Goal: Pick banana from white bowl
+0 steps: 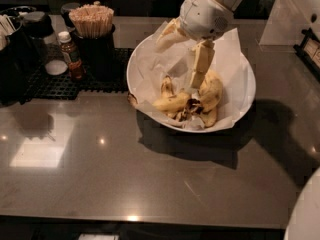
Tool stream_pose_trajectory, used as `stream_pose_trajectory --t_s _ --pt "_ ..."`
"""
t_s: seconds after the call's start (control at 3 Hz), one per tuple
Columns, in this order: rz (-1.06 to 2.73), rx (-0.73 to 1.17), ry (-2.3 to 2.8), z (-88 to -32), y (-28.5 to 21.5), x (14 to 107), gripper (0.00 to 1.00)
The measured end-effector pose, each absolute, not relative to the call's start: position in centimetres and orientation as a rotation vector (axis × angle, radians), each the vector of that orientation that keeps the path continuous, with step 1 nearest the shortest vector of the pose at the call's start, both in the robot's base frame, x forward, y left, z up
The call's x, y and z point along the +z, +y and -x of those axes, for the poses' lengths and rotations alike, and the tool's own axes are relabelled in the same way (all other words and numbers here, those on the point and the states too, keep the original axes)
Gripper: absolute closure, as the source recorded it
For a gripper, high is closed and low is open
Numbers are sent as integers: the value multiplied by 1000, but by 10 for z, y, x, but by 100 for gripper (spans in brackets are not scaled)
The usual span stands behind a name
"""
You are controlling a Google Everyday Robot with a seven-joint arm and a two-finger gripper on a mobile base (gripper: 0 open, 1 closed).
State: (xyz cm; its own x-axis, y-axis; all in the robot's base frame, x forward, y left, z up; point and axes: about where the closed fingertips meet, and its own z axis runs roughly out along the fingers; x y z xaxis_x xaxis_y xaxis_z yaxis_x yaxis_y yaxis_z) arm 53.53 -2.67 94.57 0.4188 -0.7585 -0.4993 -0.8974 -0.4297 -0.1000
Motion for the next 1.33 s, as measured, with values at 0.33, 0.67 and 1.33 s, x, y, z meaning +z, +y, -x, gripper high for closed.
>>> stream_pose_trajectory --t_s 0.33,0.67,1.33 --pt "2324 609 1414 -527 -31 935 17" --pt "2320 635 1401 -529 -34 928 17" --pt "2320 532 1401 -557 -25 945 17"
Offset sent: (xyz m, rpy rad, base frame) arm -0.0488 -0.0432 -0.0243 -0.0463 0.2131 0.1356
